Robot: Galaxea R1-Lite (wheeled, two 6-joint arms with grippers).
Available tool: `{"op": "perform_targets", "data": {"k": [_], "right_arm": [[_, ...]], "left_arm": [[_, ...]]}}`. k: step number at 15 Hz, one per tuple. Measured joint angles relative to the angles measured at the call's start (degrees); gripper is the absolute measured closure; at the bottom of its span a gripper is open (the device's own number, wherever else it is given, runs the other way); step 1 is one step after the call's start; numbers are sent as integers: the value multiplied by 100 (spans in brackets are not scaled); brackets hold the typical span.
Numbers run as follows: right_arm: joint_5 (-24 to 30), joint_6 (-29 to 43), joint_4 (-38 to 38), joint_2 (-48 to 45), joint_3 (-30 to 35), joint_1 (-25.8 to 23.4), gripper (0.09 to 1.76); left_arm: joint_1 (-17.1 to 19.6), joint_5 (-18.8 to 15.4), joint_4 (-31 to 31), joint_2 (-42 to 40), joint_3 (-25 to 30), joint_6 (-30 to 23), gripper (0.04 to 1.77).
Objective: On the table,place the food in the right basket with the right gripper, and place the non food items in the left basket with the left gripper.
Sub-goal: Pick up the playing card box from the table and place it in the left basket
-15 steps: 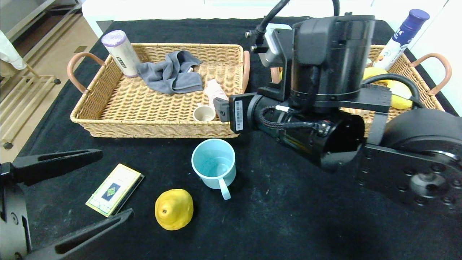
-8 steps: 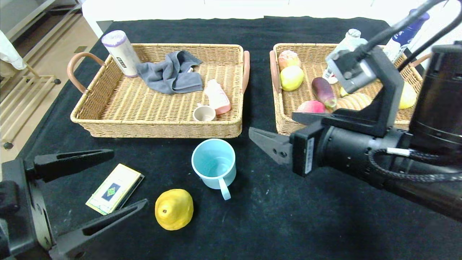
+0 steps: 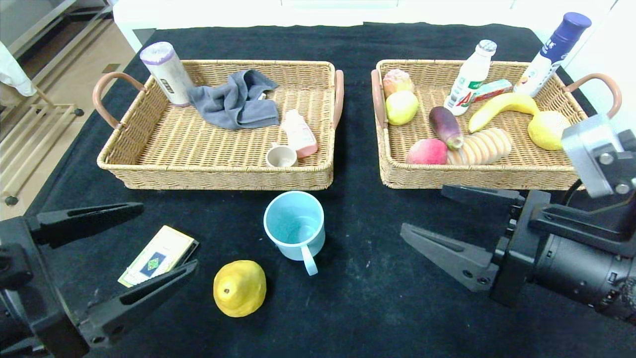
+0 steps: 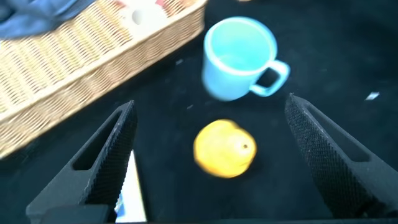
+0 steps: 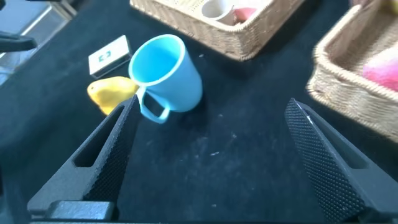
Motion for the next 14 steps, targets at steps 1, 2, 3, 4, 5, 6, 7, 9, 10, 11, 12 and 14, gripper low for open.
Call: {"op": "perform_targets", "data": {"k": [1, 2, 3, 4, 5, 6, 7, 9, 10, 11, 12, 14], "right_arm": [[30, -21, -251, -11, 188, -48, 15], [60, -45, -416, -11, 317, -96, 15], [123, -87, -496, -21, 441, -144, 15], [190, -112, -549, -40, 547, -162, 15], [206, -117, -597, -66, 647, -174, 15], [208, -119, -705, -85, 746, -179, 15], [210, -119, -884, -99, 859, -179, 15], [210, -115, -1148, -110, 1072, -185, 15], [210, -115, -1193, -112, 1159, -204, 15], [212, -112, -1207, -116, 1201, -232, 15], [228, -112, -1215, -123, 1224, -262, 15], [336, -112, -1215, -126, 1296, -295, 15]], "left_arm": [[0, 118, 18, 13, 55, -1, 9], [0, 196, 33, 27, 82, -9, 9], [0, 257, 39, 39, 84, -9, 9], [0, 364, 52, 60, 52, -6, 9], [0, 502, 102, 85, -6, 0, 9], [0, 610, 229, 116, -98, 5, 9], [0, 700, 493, 146, -235, 7, 9], [9, 855, 1215, 195, -618, 5, 9], [22, 987, 1685, 228, -878, -4, 9], [50, 1113, 2055, 267, -1128, -11, 9], [94, 1226, 2309, 315, -1348, -15, 9], [265, 1330, 2438, 449, -1621, -4, 9]]}}
